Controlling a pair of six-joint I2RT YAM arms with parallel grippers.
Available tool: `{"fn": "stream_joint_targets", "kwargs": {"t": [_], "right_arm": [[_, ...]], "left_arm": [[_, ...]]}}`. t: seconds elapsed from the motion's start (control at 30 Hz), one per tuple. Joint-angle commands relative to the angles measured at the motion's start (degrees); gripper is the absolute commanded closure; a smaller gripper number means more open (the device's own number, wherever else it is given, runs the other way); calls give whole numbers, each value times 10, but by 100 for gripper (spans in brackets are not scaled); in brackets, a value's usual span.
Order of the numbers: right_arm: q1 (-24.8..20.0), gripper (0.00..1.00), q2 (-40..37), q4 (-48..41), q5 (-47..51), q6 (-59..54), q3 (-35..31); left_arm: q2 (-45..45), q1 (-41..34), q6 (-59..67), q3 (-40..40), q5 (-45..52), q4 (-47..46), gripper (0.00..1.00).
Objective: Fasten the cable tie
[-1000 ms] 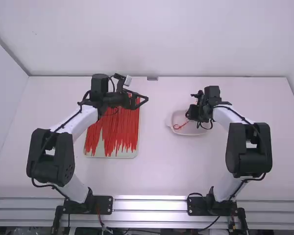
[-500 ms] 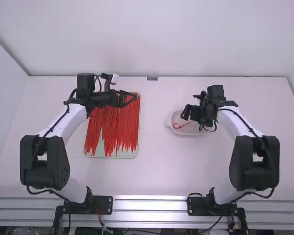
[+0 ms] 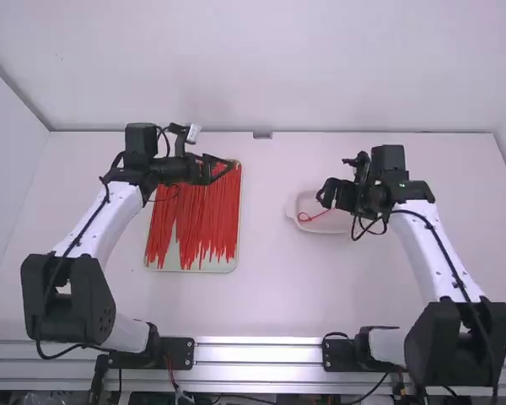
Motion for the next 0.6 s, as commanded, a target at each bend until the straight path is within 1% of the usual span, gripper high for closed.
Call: {"fn": "stream_joint_targets", "kwargs": {"t": [0.0,0.07,0.23,0.43,0.47,0.57], "right_arm": [[-10,3,-21,5,11,-7,-13],[-22,5,-34,18,24,-20,-26],[-22,11,-67,51,56,-52,-58],[-22,21,-126,110,116,-112,-118],[-22,22,-129,113,118,-115,-121],[-22,29,-170,154,159,-123,-162]], "left_arm": [[-32,2,13,0,-3,7,3],[-45,2,25,-13,-16,20,5],[-76,2,57,-44,-47,51,11],[-133,2,98,-101,-104,100,20],[-135,2,98,-103,-106,100,21],[-173,2,98,-141,-144,100,28]]}}
